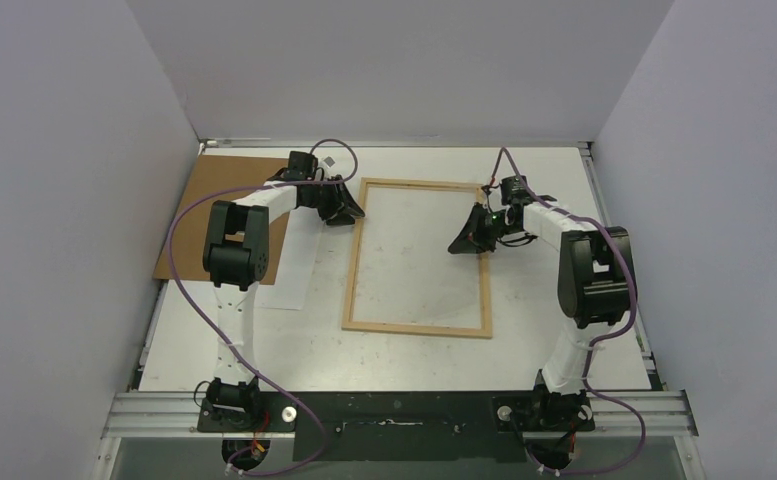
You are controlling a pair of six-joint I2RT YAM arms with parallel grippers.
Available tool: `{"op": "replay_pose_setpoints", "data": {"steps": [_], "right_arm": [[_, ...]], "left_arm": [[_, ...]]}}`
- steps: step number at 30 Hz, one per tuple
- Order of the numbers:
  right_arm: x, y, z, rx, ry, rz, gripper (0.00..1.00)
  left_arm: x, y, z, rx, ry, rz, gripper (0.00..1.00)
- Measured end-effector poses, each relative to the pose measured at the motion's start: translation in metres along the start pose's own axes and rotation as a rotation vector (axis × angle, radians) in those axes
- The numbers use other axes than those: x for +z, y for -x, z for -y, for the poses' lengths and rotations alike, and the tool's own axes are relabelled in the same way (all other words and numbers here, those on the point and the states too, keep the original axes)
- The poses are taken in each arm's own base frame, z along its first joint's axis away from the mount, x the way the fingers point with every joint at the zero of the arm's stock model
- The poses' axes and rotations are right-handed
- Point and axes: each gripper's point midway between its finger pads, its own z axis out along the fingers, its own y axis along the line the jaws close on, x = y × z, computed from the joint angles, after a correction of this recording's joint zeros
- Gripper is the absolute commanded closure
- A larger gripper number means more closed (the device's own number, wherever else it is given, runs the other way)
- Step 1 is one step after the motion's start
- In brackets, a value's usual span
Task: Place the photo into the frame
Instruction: Place the photo frame item in the photo frame.
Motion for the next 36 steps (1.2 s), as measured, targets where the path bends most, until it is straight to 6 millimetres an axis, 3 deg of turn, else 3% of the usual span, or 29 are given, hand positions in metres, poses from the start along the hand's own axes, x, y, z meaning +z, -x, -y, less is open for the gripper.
{"op": "replay_pose_setpoints", "data": {"steps": [12, 15, 22, 27, 36], "right_arm": [[0.009, 0.003, -0.001, -0.054, 0.005, 0.01, 1.0], [0.014, 0.003, 0.002, -0.059, 0.002, 0.011, 0.96], [0.017, 0.001, 0.008, -0.061, -0.015, 0.011, 0.69], [0.019, -0.001, 0.011, -0.068, -0.041, 0.011, 0.4], [0.016, -0.002, 0.023, -0.053, -0.126, 0.012, 0.23]], "left_arm": [[0.0, 0.0, 0.0, -0.001, -0.001, -0.001, 0.6], [0.0, 0.0, 0.0, -0.001, -0.001, -0.002, 0.6], [0.0, 0.0, 0.0, -0.001, -0.002, -0.002, 0.59], [0.0, 0.0, 0.0, -0.001, -0.002, -0.002, 0.59], [0.0, 0.0, 0.0, -0.001, -0.002, -0.002, 0.57]]}}
